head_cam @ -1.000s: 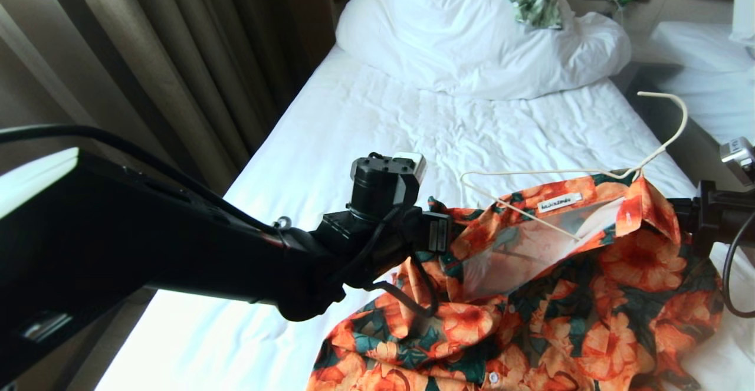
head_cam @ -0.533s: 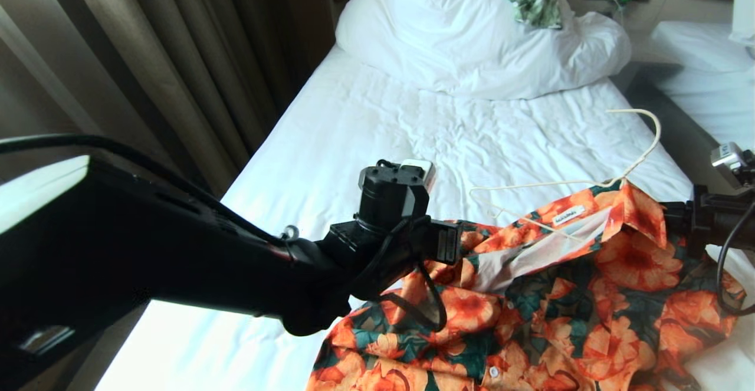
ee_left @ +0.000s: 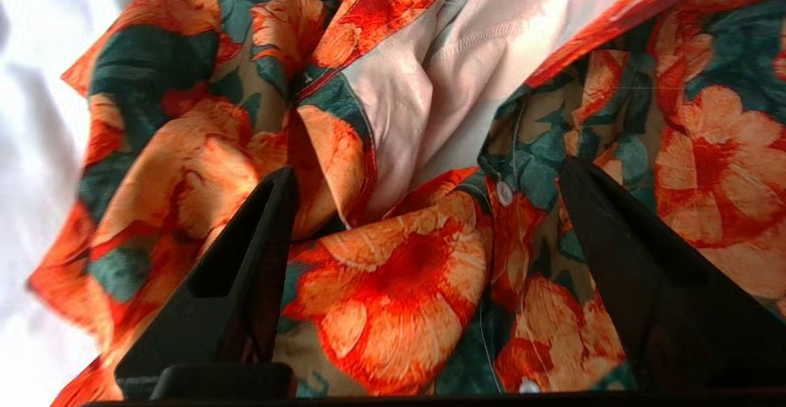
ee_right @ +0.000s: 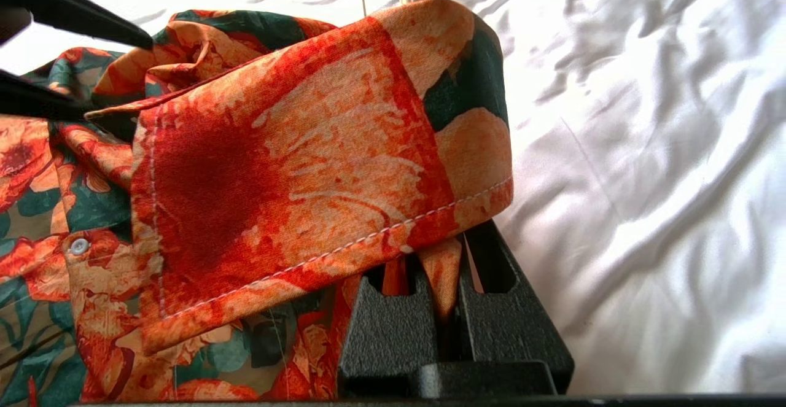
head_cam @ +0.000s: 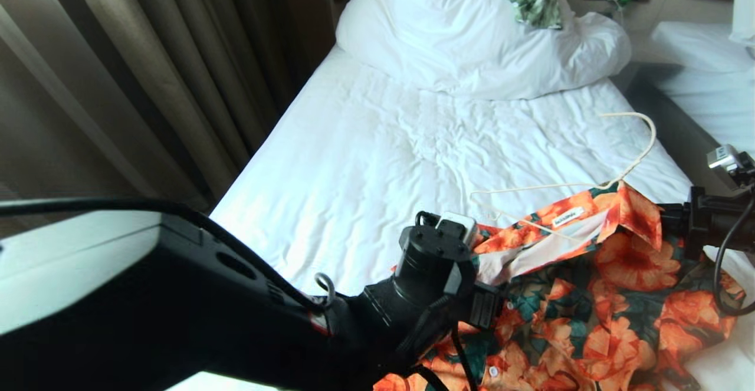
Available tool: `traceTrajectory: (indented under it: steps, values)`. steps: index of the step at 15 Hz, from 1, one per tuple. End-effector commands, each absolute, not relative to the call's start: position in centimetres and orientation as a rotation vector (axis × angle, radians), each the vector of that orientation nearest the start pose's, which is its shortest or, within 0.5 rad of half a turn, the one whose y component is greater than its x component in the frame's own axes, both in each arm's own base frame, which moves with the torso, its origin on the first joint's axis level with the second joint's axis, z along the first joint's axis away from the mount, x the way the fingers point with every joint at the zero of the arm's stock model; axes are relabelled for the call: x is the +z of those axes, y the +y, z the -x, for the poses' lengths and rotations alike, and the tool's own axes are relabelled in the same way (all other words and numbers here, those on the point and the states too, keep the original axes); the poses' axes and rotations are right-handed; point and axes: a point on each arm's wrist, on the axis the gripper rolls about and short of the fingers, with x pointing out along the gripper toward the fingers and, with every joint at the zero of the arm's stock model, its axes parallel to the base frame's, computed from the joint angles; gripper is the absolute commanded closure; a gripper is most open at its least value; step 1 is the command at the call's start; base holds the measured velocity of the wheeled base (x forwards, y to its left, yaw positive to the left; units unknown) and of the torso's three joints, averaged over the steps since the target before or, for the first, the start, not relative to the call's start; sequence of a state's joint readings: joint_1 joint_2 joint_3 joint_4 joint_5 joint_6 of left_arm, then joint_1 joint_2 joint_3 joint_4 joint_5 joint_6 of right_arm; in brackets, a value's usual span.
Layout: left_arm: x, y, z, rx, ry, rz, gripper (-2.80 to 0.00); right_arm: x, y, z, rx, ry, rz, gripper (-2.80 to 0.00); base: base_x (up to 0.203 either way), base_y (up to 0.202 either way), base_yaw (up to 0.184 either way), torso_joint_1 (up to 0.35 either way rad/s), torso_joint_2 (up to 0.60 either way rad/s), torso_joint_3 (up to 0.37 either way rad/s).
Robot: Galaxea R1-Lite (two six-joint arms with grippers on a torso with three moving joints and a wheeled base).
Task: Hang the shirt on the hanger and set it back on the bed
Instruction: Hook the other side of the shirt onto the hanger
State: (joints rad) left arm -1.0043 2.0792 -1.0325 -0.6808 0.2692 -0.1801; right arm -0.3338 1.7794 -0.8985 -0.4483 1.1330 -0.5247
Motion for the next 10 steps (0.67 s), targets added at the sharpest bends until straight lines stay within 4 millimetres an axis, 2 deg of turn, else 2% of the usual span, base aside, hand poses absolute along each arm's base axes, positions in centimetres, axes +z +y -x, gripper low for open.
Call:
traceTrajectory:
  steps: [1, 4, 7, 10]
  values:
    - [8.5, -34.1, -22.3, -0.689, 0.394, -0.083, -2.80, 17.1, -8.4, -30.1, 0.848, 0.106, 0.200, 0.00, 0.000, 0.000, 0.000, 0.000, 0.00, 0.000]
    - [7.2, -34.5, -23.8, -0.666, 0.401, -0.089, -2.80, 17.1, -8.5, -30.1, 0.844, 0.105, 0.201, 0.00, 0.000, 0.000, 0.000, 0.000, 0.00, 0.000]
    - [5.8, -33.9, -25.2, -0.632, 0.425, -0.099, -2.80, 17.1, -8.5, -30.2, 0.842, 0.099, 0.206, 0.00, 0.000, 0.000, 0.000, 0.000, 0.00, 0.000]
    - [5.9, -34.1, -25.4, -0.640, 0.419, -0.090, -2.80, 17.0, -8.6, -30.3, 0.842, 0.102, 0.204, 0.00, 0.000, 0.000, 0.000, 0.000, 0.00, 0.000]
